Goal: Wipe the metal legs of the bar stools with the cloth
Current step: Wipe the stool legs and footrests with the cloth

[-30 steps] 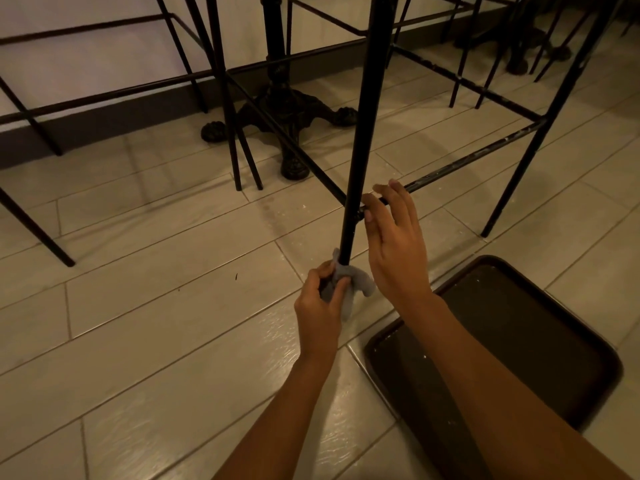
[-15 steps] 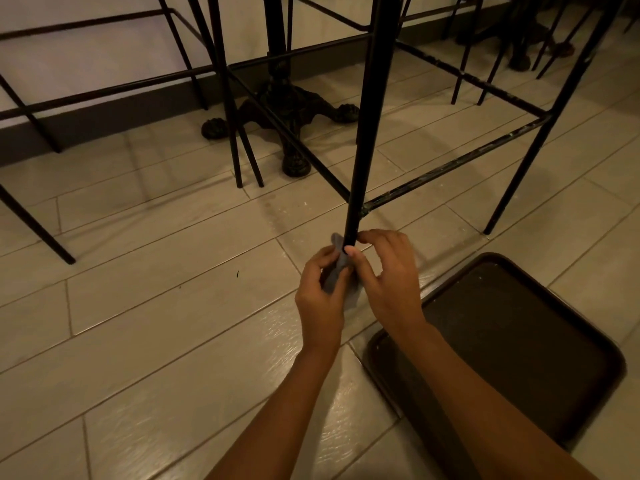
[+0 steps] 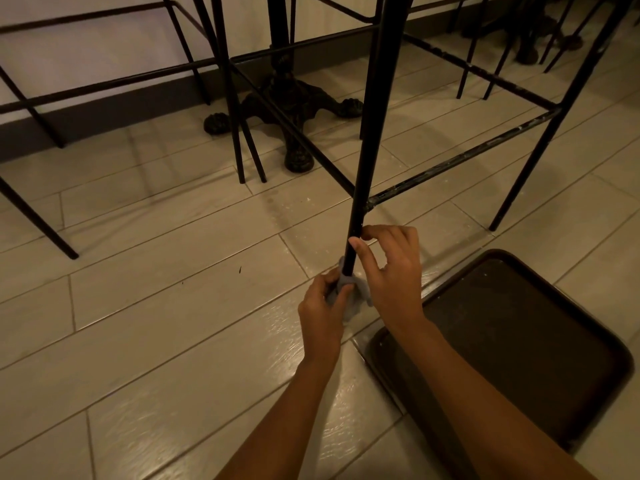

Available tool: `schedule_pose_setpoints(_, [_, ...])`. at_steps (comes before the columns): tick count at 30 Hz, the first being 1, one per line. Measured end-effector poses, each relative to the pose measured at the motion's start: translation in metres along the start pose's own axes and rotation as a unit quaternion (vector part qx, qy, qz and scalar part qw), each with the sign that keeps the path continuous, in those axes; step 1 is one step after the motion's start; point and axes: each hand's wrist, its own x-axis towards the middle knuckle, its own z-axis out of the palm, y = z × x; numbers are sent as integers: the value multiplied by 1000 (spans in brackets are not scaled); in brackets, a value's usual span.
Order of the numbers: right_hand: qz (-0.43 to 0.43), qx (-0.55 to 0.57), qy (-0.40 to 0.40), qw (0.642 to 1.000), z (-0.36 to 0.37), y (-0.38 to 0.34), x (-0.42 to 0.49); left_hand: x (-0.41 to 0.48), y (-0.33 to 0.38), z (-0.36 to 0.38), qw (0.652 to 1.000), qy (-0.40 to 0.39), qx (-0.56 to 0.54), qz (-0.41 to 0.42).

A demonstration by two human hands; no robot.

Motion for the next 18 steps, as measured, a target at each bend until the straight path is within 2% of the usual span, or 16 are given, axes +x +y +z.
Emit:
schedule_pose_setpoints(3, [7,8,-6,1000,0,0,0,0,-4,1,1000,12,-7,15])
schedule_pose_setpoints(7, [19,21,-3,1000,1,-1,-2,2,-13,1,1000,-11,9,24])
schedule_pose_setpoints(14, [16,23,8,1000,0,-3,-1,1,-34,-3,997,-44,66,-10])
schedule_pose_setpoints(18, [16,26,12,999,0,-4,-2,-10,-28,-1,999,21,9,-27])
